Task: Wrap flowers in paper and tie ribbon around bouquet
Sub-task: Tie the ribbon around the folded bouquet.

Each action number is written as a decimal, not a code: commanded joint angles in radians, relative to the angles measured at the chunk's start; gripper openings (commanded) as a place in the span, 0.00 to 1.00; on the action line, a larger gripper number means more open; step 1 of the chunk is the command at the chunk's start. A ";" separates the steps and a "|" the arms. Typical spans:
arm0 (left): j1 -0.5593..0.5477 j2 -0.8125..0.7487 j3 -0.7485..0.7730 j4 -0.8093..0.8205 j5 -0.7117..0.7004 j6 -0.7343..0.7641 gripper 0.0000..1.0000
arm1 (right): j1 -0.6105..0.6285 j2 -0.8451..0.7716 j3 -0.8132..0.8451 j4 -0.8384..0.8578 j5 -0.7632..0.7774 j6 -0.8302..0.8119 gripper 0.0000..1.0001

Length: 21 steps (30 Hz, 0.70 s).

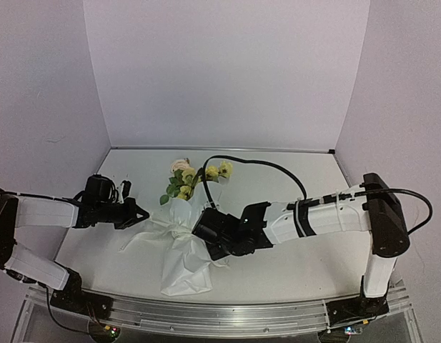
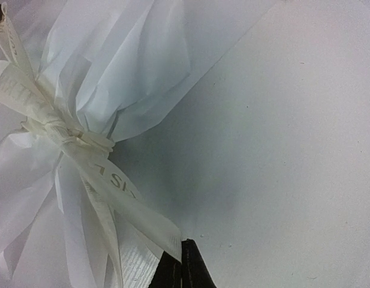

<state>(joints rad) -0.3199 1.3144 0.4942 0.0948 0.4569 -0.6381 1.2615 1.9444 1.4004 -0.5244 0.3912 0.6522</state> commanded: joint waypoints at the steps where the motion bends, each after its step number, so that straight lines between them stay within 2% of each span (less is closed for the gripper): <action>1: 0.012 0.007 -0.009 0.001 -0.066 -0.026 0.00 | -0.017 -0.063 -0.037 -0.073 0.064 0.067 0.00; 21: 0.064 0.037 -0.025 -0.045 -0.103 -0.048 0.00 | -0.053 -0.102 -0.150 -0.102 0.067 0.158 0.00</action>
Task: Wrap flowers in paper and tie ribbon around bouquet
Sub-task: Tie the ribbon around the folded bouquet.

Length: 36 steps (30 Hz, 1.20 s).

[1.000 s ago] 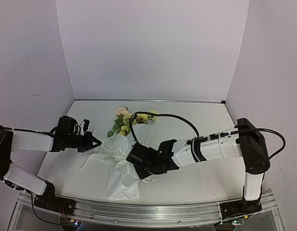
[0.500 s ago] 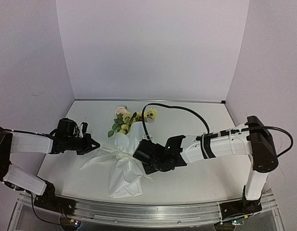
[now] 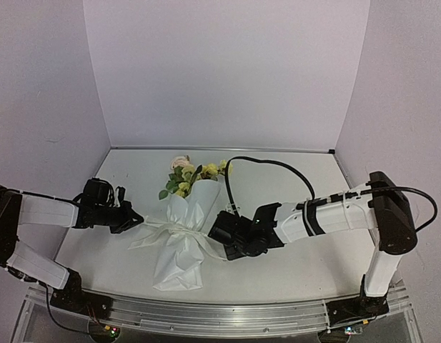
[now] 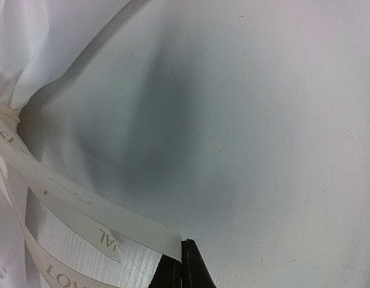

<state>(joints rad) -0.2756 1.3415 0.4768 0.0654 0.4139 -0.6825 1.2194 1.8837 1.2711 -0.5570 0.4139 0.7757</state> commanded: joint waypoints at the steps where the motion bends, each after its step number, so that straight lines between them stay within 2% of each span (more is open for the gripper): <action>1: 0.019 0.012 -0.007 -0.017 -0.063 -0.003 0.00 | -0.011 -0.038 -0.021 -0.071 0.042 0.038 0.00; 17: 0.019 -0.007 -0.046 -0.031 -0.090 -0.014 0.00 | -0.044 -0.004 -0.014 -0.075 -0.028 -0.011 0.00; 24: 0.012 -0.077 -0.070 0.100 0.046 -0.015 0.00 | -0.044 -0.006 0.009 -0.007 -0.143 -0.095 0.01; 26: 0.008 -0.095 -0.072 0.104 0.062 -0.013 0.00 | -0.043 -0.010 0.027 0.001 -0.178 -0.124 0.04; 30: -0.001 -0.124 -0.088 0.108 0.081 -0.019 0.01 | -0.038 -0.024 0.057 0.003 -0.219 -0.164 0.25; 31: -0.001 -0.135 -0.092 0.105 0.075 -0.025 0.02 | -0.038 -0.030 0.057 0.002 -0.222 -0.167 0.29; 36: -0.001 -0.206 -0.089 0.039 -0.005 -0.050 0.31 | -0.037 -0.076 0.048 0.002 -0.231 -0.179 0.39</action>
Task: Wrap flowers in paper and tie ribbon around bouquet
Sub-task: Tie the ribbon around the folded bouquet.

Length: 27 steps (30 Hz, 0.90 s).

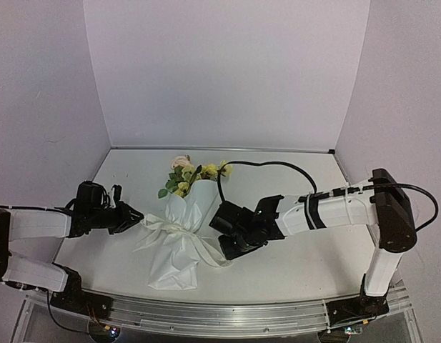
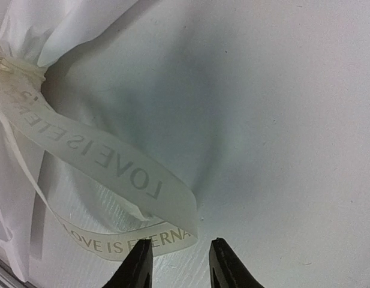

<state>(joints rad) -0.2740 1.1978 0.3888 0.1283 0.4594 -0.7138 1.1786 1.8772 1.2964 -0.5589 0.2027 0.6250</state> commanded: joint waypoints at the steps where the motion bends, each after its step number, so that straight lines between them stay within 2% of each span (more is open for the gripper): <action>1: -0.002 -0.077 0.004 -0.047 -0.069 -0.021 0.35 | 0.005 -0.077 0.024 0.004 -0.027 -0.034 0.40; 4: -0.004 -0.098 0.015 -0.107 -0.102 -0.027 0.44 | 0.016 -0.090 0.028 0.006 -0.040 -0.060 0.43; 8: -0.027 -0.079 0.006 -0.136 -0.096 -0.069 0.50 | 0.027 -0.090 0.043 0.024 -0.085 -0.078 0.43; 14: -0.097 0.019 0.018 -0.030 -0.090 -0.206 0.50 | 0.045 -0.056 0.061 0.050 -0.142 -0.091 0.38; 19: -0.099 0.126 0.060 0.015 -0.083 -0.306 0.48 | 0.046 -0.051 0.041 0.070 -0.154 -0.073 0.37; 27: -0.100 0.186 0.049 0.150 -0.079 -0.426 0.53 | 0.046 -0.053 0.014 0.096 -0.154 -0.055 0.36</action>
<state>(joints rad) -0.3706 1.3599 0.4065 0.1566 0.3813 -1.0461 1.2209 1.8206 1.3193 -0.4930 0.0505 0.5550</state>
